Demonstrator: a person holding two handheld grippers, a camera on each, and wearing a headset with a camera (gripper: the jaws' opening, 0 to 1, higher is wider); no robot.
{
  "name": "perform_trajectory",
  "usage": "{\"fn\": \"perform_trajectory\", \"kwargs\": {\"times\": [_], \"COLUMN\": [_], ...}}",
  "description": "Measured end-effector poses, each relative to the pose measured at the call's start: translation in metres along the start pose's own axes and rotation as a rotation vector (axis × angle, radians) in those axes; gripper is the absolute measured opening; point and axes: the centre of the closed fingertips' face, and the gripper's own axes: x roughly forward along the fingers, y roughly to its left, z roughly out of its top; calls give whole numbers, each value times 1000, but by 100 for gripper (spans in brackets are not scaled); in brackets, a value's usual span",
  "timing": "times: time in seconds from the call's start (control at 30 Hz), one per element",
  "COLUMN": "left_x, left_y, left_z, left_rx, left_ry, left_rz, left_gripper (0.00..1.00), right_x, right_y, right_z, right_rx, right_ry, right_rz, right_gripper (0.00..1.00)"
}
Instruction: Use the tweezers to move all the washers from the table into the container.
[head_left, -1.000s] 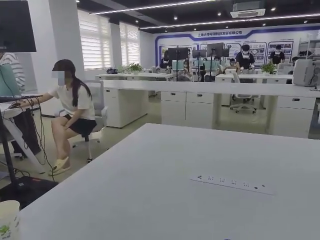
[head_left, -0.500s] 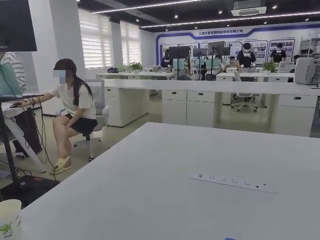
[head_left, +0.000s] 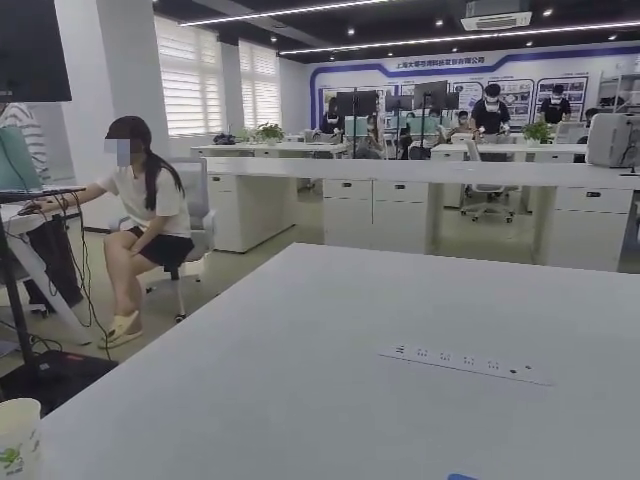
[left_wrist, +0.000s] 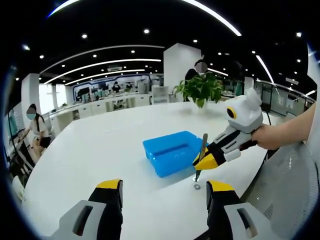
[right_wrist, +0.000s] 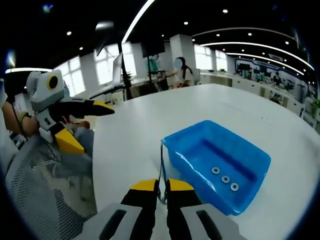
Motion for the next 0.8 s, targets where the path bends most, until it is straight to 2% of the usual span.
{"fn": "perform_trajectory", "kwargs": {"times": [0.2, 0.23, 0.53, 0.8], "left_x": [1, 1, 0, 1], "left_y": [0, 0, 0, -4], "left_z": [-1, -2, -2, -2], "left_rx": [1, 1, -5, -1], "left_ry": [7, 10, 12, 10], "left_rz": [-2, -1, -1, -20], "left_gripper": [68, 68, 68, 68], "right_x": [-3, -4, -13, -15], "right_y": [2, 4, 4, -5], "right_z": [4, 8, 34, 63], "right_rx": [42, 58, 78, 70], "right_ry": [-22, -41, -100, -147], "right_rz": [13, 22, 44, 52], "right_gripper": [3, 3, 3, 3]}}
